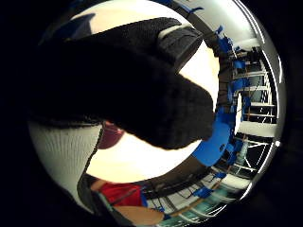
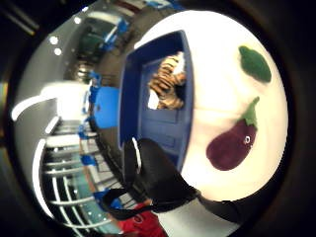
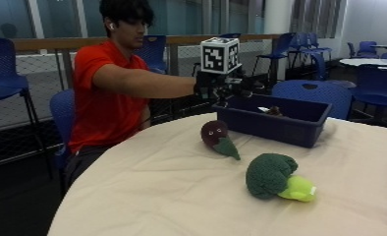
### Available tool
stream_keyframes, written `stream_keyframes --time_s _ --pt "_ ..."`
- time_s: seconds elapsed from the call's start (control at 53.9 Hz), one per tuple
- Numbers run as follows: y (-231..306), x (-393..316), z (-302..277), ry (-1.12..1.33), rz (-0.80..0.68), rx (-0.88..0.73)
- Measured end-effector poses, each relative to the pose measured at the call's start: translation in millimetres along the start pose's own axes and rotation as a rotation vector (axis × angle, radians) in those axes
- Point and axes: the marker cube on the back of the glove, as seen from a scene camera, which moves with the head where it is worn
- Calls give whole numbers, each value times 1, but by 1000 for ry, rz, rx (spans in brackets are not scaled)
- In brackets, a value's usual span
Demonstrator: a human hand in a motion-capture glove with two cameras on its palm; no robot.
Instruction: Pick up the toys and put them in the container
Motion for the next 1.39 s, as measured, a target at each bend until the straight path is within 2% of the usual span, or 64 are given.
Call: stream_keyframes --time_s 0.204,0.538,0.668,0.798,0.909,1.095,1.299,1.392 --pt "22 38 48 -22 59 -100" --pt "34 33 113 29 60 -210" --pt "35 31 137 24 48 -310" --pt "37 24 140 123 34 -364" --pt "38 22 139 158 28 -341" --pt "44 9 137 137 34 -209" --pt "44 37 111 -144 57 -152" --pt "46 49 90 -167 75 -95"
